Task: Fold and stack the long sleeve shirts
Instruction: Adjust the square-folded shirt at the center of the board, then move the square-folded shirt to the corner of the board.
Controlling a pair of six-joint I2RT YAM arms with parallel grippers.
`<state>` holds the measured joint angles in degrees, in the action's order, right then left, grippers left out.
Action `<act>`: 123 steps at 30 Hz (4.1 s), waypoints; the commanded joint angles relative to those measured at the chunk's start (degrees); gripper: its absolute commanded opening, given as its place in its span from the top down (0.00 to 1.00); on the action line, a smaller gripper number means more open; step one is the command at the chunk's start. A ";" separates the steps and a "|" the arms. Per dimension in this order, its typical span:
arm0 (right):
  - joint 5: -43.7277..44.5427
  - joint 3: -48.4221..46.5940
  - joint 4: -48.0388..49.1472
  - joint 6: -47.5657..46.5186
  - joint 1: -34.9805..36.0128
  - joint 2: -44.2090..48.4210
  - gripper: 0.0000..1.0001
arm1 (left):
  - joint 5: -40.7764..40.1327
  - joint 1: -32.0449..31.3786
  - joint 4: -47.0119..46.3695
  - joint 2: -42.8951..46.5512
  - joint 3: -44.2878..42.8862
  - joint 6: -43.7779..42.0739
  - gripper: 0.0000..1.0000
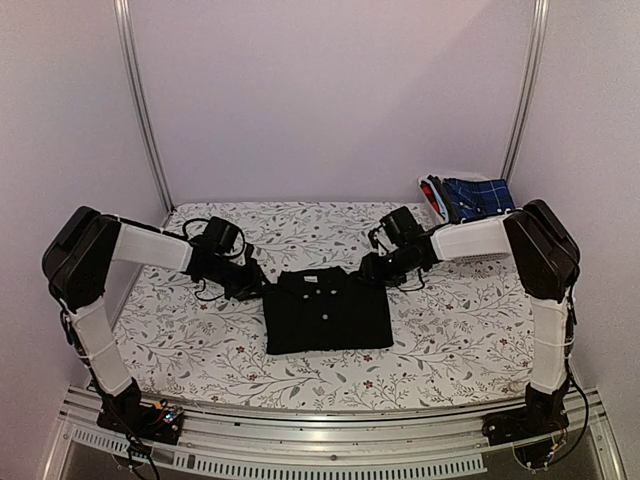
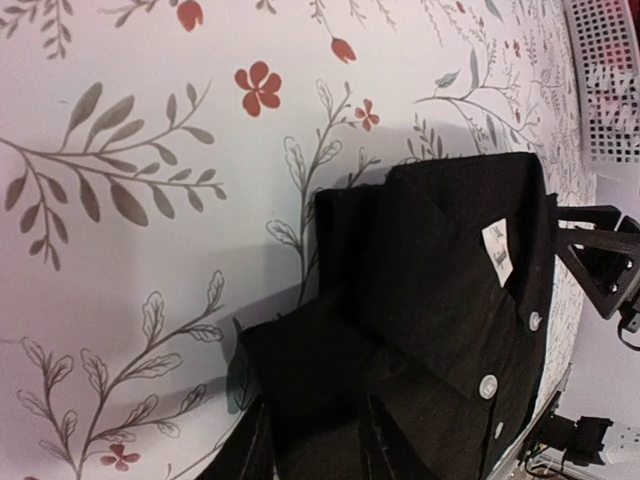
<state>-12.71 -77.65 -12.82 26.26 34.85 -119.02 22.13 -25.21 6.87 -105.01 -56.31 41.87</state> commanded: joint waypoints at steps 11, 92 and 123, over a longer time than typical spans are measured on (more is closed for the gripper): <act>-2.67 -2.15 1.38 -0.03 -0.13 0.20 0.92 | 3.17 0.03 -0.76 -2.05 -4.72 -1.07 1.00; 13.31 2.47 -8.00 0.20 3.65 4.98 0.59 | -5.15 -17.28 6.60 0.81 -4.13 -3.05 0.70; 15.42 18.60 -6.67 2.10 -0.94 27.55 0.17 | -24.23 -29.96 20.87 -19.18 -36.32 -4.84 0.53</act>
<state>1.48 -60.66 -20.05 28.71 35.16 -94.85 0.54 -53.76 24.88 -121.97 -89.56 37.93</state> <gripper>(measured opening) 0.810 0.469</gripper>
